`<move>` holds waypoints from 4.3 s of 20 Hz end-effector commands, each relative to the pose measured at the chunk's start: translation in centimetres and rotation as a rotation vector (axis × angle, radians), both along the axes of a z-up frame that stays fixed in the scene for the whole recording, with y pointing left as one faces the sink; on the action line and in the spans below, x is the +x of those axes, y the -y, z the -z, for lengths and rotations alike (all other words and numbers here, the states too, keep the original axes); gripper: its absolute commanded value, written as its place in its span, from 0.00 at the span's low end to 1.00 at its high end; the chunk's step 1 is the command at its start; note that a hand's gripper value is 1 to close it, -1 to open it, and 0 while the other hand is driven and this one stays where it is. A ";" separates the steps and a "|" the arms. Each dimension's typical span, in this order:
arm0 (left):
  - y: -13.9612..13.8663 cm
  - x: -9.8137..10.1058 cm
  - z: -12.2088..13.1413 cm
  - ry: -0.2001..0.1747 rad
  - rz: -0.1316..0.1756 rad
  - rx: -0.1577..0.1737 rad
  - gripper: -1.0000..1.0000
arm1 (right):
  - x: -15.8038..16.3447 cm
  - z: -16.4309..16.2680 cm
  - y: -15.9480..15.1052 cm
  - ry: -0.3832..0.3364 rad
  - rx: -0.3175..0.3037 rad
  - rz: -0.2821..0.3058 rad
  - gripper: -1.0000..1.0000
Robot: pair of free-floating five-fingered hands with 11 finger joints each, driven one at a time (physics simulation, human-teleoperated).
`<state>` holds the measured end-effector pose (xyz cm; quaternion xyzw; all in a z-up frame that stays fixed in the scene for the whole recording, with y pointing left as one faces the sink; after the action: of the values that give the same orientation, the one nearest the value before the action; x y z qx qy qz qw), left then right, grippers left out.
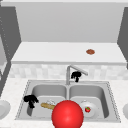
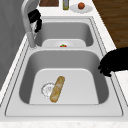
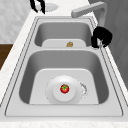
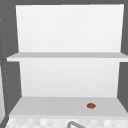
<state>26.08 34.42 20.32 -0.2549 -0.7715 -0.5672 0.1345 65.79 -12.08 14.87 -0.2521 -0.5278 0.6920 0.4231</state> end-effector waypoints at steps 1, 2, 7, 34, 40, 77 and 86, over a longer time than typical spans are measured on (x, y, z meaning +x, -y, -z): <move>0.0 0.0 0.0 0.000 0.000 0.000 0.50 | 0.8 1.2 1.8 -0.101 -0.003 0.004 1.00; 0.0 0.0 0.0 0.000 0.000 0.000 0.50 | 0.4 1.6 2.6 -0.088 0.015 0.004 1.00; 0.0 0.0 0.0 0.000 0.000 0.000 0.50 | 0.2 2.7 4.8 0.000 0.253 0.021 1.00; 0.0 0.0 0.0 0.000 0.000 0.000 0.50 | -0.6 0.0 4.4 0.307 0.403 0.110 0.00; 0.0 0.0 0.0 0.000 0.000 0.000 0.50 | -0.8 -2.1 4.0 0.357 0.339 0.030 0.00; 0.0 0.0 0.0 0.000 0.000 0.000 0.50 | -9.8 -1.0 -1.7 0.509 -0.151 0.151 0.00; 0.0 0.0 0.0 0.000 0.000 0.000 0.50 | -11.7 2.7 -0.7 0.460 -0.160 0.208 1.00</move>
<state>26.08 34.42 20.32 -0.2549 -0.7715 -0.5672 0.1345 54.07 -11.41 13.57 -0.4890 -0.5592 0.5884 0.3192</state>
